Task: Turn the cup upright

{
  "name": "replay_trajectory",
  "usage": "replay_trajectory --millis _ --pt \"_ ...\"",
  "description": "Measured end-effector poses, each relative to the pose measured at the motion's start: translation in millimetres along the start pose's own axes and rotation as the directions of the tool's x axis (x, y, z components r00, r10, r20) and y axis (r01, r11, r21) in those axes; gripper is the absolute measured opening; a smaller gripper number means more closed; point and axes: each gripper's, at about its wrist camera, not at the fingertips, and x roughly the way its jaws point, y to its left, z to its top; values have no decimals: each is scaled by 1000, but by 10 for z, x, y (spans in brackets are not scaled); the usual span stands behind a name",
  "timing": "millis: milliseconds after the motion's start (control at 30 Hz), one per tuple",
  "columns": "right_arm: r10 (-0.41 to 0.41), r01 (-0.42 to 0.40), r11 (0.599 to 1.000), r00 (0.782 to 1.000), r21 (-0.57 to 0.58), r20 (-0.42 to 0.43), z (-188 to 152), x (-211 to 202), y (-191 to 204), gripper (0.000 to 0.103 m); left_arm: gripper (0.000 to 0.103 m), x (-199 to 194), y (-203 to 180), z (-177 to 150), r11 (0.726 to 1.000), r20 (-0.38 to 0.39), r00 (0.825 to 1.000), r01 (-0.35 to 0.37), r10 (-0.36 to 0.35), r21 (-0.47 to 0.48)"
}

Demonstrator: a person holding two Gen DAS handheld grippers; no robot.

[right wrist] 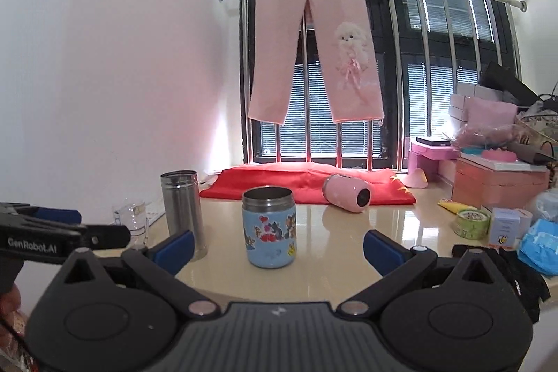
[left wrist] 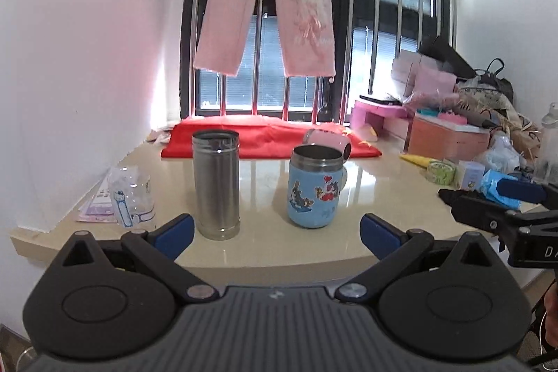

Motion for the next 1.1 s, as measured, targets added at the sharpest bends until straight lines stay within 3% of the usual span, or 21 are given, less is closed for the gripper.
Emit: replay_trajectory --millis 1100 --pt "-4 4 1000 1000 4 -1 -15 15 2 103 103 -69 60 -46 1000 40 999 23 -23 -8"
